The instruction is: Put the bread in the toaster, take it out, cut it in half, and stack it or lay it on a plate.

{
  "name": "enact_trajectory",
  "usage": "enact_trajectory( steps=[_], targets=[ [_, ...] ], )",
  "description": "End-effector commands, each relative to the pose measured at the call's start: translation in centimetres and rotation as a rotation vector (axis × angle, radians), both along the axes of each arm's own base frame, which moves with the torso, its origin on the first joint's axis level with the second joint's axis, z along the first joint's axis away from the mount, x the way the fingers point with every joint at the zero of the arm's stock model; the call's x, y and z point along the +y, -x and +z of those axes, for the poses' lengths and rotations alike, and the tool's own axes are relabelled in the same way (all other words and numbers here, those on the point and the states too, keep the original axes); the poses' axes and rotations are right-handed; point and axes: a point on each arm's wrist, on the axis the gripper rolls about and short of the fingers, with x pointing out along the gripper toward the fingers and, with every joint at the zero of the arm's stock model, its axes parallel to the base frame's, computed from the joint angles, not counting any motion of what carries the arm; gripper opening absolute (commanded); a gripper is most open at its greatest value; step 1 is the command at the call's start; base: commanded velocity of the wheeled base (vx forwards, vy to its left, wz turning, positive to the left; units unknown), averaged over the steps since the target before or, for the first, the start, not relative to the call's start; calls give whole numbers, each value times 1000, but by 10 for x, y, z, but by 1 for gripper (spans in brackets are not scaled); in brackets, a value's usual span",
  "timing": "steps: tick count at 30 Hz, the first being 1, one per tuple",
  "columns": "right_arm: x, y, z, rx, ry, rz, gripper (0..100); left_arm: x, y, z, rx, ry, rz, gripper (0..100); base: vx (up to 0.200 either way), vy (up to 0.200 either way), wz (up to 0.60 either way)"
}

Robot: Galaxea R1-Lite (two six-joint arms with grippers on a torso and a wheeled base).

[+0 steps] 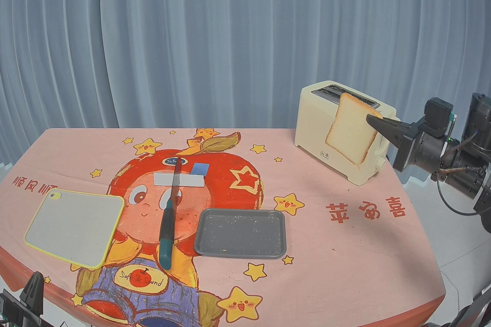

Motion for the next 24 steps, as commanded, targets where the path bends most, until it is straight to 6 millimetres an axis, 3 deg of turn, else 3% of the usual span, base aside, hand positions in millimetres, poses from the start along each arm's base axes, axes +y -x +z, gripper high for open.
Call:
enact_trajectory(
  steps=[1, 11, 24],
  targets=[
    [-10, 9, -16, -60, -22, -39, 0, 0, -1, -5, 8, -1, 0, 0, 0, 0, 0],
    [0, 20, -14, -79, -32, 10, 0, 0, -1, -5, 8, 0, 0, 0, 0, 0, 0],
    [7, 18, -13, -85, -35, 6, 0, 0, -1, -5, 8, -1, 0, 0, 0, 0, 0]
  ],
)
